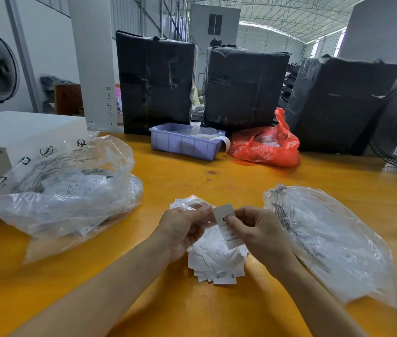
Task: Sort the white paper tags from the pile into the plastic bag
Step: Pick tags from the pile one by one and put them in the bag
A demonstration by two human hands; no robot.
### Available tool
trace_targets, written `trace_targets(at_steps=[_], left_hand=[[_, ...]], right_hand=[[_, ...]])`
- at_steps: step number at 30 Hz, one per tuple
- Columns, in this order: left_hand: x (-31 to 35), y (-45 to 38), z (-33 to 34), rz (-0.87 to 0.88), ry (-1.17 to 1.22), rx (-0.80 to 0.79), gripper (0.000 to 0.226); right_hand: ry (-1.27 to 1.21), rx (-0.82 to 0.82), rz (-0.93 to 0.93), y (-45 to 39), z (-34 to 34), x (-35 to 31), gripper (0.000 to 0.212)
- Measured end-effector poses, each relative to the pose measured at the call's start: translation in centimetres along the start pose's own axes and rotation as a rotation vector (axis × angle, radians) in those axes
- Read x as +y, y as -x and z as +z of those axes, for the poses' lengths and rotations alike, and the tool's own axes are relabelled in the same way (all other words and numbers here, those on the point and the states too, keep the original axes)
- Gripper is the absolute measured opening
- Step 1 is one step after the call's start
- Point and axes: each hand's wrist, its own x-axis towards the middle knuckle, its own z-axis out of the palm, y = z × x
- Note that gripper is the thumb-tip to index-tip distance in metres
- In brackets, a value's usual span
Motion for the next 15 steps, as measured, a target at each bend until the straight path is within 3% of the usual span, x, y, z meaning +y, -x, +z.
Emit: trace_targets(at_steps=[7,15], left_hand=[[0.32,0.31,-0.02,0.058,0.053,0.000,0.047],[-0.04,-0.10,-0.23,0.080,0.004,0.005,0.003]], right_hand=[[0.056,0.083,-0.021,-0.09,-0.23,0.07,0.010],[0.014,0.051,0.005,0.08,-0.21,-0.49,0.013]])
